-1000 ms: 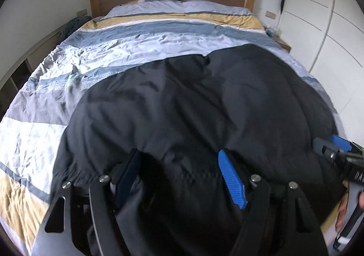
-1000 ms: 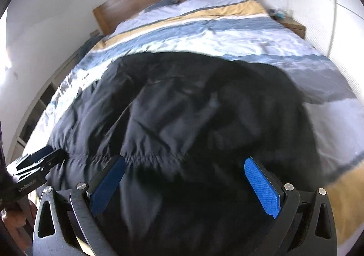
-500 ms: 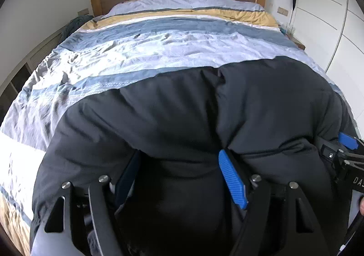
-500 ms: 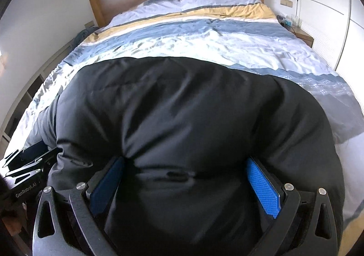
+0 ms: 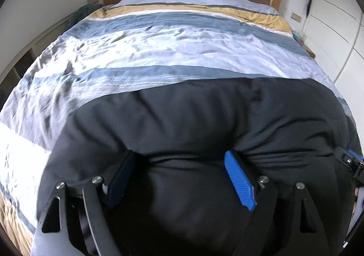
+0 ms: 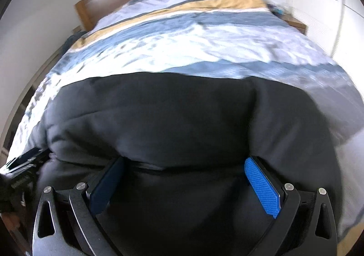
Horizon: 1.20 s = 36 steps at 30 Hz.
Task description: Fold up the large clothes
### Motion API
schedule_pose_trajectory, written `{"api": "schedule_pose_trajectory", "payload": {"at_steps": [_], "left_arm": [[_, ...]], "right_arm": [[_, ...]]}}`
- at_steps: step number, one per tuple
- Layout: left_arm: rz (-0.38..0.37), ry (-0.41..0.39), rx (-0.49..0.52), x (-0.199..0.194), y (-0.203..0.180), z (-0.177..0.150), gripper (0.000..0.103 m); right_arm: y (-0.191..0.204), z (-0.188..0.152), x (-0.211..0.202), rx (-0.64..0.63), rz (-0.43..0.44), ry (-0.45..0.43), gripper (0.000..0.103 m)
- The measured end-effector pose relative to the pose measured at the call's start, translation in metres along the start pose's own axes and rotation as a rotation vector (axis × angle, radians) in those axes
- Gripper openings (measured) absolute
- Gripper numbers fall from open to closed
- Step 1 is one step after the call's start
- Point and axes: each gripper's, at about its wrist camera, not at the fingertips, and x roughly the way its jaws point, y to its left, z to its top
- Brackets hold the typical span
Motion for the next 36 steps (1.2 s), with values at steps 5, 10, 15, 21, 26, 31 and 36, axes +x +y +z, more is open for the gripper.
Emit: {"api": "schedule_pose_trajectory", "payload": {"at_steps": [5, 10, 15, 21, 26, 31, 36], "left_arm": [[0.038, 0.016, -0.047, -0.024, 0.026, -0.013, 0.08], [0.071, 0.005, -0.098, -0.073, 0.051, -0.038, 0.08], [0.101, 0.011, -0.125, -0.119, 0.075, -0.061, 0.08], [0.061, 0.019, -0.068, -0.182, 0.068, -0.095, 0.08], [0.041, 0.044, -0.034, -0.237, 0.05, -0.128, 0.08], [0.006, 0.037, -0.013, -0.274, 0.037, -0.157, 0.08], [0.012, 0.055, -0.004, -0.287, 0.031, -0.172, 0.08]], "right_arm": [[-0.066, -0.024, -0.023, 0.102, -0.14, 0.042, 0.102], [-0.128, -0.056, -0.061, 0.189, -0.295, 0.1, 0.102], [-0.145, -0.083, -0.12, 0.219, -0.34, 0.087, 0.102], [-0.105, -0.109, -0.186, 0.179, -0.246, 0.021, 0.102], [-0.048, -0.123, -0.221, 0.053, -0.189, 0.015, 0.102], [-0.001, -0.139, -0.244, -0.043, -0.132, 0.01, 0.102], [0.038, -0.164, -0.261, -0.117, -0.103, 0.01, 0.102]]}}
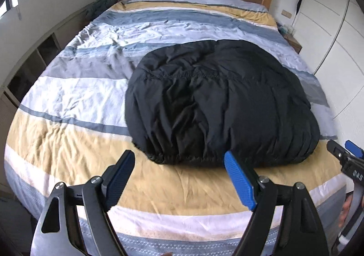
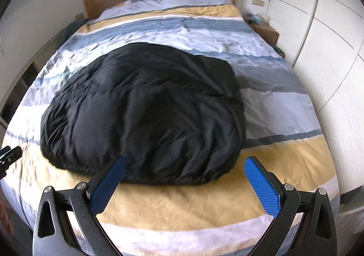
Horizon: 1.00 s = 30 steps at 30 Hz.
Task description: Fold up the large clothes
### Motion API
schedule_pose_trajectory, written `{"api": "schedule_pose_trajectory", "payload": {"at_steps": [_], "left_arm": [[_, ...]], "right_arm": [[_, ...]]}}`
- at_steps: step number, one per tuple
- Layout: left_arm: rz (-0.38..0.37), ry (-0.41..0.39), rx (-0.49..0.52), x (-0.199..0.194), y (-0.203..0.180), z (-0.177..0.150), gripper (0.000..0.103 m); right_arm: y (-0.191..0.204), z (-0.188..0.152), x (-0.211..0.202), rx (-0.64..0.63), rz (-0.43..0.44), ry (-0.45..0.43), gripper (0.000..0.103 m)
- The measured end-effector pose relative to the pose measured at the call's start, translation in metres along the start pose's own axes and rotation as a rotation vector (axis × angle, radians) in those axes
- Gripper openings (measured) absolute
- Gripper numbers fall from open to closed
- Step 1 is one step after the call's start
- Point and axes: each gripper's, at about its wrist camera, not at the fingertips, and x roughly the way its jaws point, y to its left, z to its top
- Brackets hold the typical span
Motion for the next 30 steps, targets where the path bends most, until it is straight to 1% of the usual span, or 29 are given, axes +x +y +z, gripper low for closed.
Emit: {"api": "schedule_pose_trajectory", "payload": {"at_steps": [1, 4, 10, 17, 23, 30], "left_arm": [[0.009, -0.007, 0.005, -0.003, -0.001, -0.002, 0.08], [0.0, -0.008, 0.007, -0.007, -0.001, -0.003, 0.08], [-0.005, -0.006, 0.029, -0.005, -0.001, 0.001, 0.08], [-0.002, -0.006, 0.058, -0.001, -0.012, 0.01, 0.08], [-0.008, 0.001, 0.073, 0.003, -0.027, 0.013, 0.08], [-0.027, 0.043, 0.103, 0.015, -0.044, 0.008, 0.08]], "right_arm": [[0.006, -0.004, -0.004, -0.006, 0.005, 0.001, 0.102], [0.019, -0.014, -0.009, -0.031, 0.018, 0.019, 0.102], [0.029, -0.027, -0.01, -0.039, 0.012, 0.047, 0.102], [0.017, -0.028, -0.011, -0.039, -0.003, 0.041, 0.102], [0.002, -0.027, -0.009, -0.004, -0.027, 0.046, 0.102], [-0.012, -0.027, -0.007, 0.036, -0.05, 0.047, 0.102]]}}
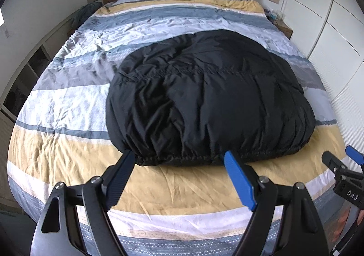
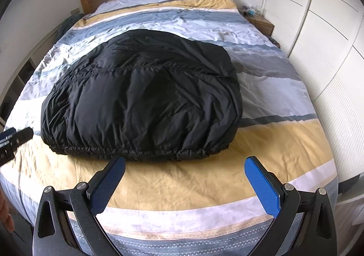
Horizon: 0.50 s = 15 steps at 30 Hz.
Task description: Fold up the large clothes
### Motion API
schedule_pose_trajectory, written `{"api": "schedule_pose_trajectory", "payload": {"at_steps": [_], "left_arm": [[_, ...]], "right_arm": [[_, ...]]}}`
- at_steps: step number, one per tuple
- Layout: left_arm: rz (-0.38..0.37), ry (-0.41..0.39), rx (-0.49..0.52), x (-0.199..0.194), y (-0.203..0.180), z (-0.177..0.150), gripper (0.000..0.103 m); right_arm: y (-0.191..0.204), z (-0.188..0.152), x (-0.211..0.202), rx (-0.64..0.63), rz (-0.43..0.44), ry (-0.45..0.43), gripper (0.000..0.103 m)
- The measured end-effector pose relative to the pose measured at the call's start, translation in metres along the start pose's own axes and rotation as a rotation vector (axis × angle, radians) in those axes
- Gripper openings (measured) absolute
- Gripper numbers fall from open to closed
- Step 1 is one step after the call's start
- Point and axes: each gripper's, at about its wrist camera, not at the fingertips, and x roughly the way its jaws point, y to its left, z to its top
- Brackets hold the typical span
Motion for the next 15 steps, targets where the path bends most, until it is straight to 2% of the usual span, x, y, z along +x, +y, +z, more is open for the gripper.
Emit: {"api": "schedule_pose_trajectory", "payload": {"at_steps": [15], "left_arm": [[-0.012, 0.015, 0.022, 0.009, -0.01, -0.002, 0.08]], "right_arm": [[-0.013, -0.007, 0.001, 0.027, -0.019, 0.014, 0.102]]}}
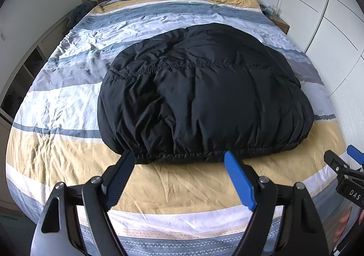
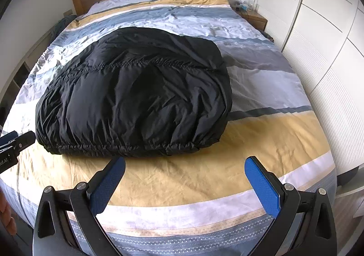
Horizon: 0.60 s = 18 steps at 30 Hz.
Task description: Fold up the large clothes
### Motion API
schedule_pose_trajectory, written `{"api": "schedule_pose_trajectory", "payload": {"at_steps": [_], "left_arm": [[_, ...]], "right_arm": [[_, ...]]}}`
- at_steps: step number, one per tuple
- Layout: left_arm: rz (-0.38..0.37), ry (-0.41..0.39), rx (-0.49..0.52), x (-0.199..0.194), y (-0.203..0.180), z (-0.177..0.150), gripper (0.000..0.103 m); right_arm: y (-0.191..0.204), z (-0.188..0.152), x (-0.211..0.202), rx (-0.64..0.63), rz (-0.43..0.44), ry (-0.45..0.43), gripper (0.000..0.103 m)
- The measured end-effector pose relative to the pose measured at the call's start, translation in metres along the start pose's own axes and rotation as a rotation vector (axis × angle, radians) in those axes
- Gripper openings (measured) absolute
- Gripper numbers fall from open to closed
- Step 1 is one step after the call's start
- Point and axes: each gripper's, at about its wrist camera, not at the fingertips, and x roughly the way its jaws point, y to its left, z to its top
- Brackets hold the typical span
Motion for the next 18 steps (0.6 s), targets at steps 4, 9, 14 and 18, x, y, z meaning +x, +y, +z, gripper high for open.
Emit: {"api": "schedule_pose_trajectory", "payload": {"at_steps": [4, 9, 14, 18], "left_arm": [[-0.006, 0.003, -0.002, 0.0006, -0.0005, -0.002, 0.08], [-0.009, 0.005, -0.005, 0.0011, -0.0004, -0.0028, 0.08], [-0.009, 0.003, -0.009, 0.0015, 0.0002, -0.0046, 0.08], [-0.005, 0.002, -0.023, 0.0014, 0.0024, -0.0071, 0.08]], "right_arm": [[0.0004, -0.0005, -0.0007, -0.002, -0.001, 0.003, 0.102], [0.0005, -0.0012, 0.0, -0.01, -0.003, 0.008, 0.102], [0.0001, -0.002, 0.0007, -0.012, -0.007, 0.01, 0.102], [-0.0011, -0.0022, 0.0012, -0.014, -0.008, 0.013, 0.102]]}}
